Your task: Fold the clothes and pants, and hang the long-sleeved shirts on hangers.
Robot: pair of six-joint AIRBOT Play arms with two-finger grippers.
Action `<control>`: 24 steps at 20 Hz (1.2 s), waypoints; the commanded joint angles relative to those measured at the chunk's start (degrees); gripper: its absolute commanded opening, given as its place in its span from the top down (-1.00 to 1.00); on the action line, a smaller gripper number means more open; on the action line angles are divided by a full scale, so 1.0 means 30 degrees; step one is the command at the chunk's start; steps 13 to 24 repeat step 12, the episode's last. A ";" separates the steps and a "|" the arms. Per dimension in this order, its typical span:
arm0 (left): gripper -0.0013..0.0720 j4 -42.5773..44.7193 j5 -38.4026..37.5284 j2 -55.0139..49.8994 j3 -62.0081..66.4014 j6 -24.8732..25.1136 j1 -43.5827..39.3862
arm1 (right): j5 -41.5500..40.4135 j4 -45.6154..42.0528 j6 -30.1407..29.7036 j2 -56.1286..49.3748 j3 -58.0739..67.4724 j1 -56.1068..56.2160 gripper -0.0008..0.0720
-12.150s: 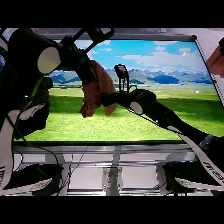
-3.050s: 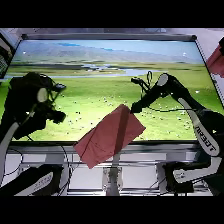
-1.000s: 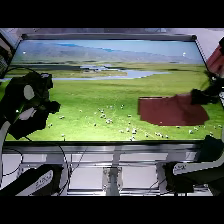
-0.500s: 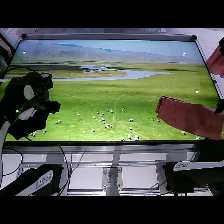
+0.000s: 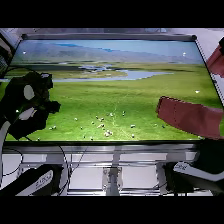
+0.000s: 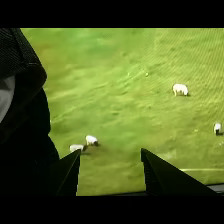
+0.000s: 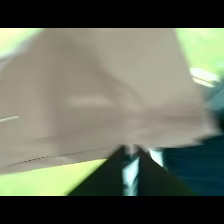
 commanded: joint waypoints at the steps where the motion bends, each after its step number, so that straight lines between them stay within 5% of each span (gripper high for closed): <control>1: -0.24 0.0007 0.0007 -0.0007 0.0000 0.0000 0.0015 | 0.0306 0.3818 -0.0845 0.3053 0.0000 0.2725 0.95; 12: -0.24 0.0007 0.0007 -0.0007 0.0000 0.0000 0.0015 | 0.1035 0.3745 0.0342 0.6484 -0.5960 1.4877 0.95; 24: -0.24 0.0007 0.0007 -0.0007 0.0000 0.0000 0.0015 | 0.1035 0.3745 0.0342 0.6484 -0.5960 1.4877 0.95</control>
